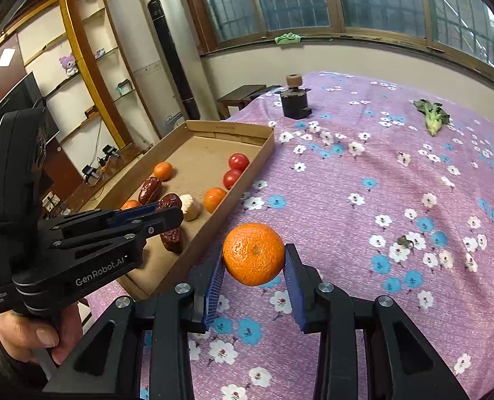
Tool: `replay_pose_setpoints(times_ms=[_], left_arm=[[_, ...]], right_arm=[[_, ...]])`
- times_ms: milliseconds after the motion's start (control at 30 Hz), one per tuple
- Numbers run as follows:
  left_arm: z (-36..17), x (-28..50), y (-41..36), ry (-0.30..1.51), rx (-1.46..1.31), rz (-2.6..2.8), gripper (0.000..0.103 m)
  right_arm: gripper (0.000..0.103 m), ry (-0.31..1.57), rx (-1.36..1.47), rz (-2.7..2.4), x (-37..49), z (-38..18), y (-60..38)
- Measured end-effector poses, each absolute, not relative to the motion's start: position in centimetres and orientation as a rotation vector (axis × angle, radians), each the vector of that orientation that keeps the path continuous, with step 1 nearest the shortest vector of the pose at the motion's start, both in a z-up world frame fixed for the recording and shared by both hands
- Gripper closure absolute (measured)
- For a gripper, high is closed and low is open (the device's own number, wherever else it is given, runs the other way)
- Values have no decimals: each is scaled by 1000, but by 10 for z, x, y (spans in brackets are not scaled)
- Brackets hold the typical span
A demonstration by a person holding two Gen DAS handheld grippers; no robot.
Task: Organize fruits
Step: 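Carry the red date and orange over the tray with both grippers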
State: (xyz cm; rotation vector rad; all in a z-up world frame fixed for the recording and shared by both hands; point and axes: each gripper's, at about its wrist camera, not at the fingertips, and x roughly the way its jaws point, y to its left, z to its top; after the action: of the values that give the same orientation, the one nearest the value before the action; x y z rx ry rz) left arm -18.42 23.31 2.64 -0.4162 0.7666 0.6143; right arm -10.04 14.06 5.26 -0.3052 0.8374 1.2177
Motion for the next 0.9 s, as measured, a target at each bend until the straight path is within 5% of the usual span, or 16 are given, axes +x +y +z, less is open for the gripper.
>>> replay_pose_setpoints(times_ms=[900], left_arm=[[23, -216, 282, 749, -478, 701, 84]], right_arm=[[67, 828, -360, 1289, -114, 52, 205]])
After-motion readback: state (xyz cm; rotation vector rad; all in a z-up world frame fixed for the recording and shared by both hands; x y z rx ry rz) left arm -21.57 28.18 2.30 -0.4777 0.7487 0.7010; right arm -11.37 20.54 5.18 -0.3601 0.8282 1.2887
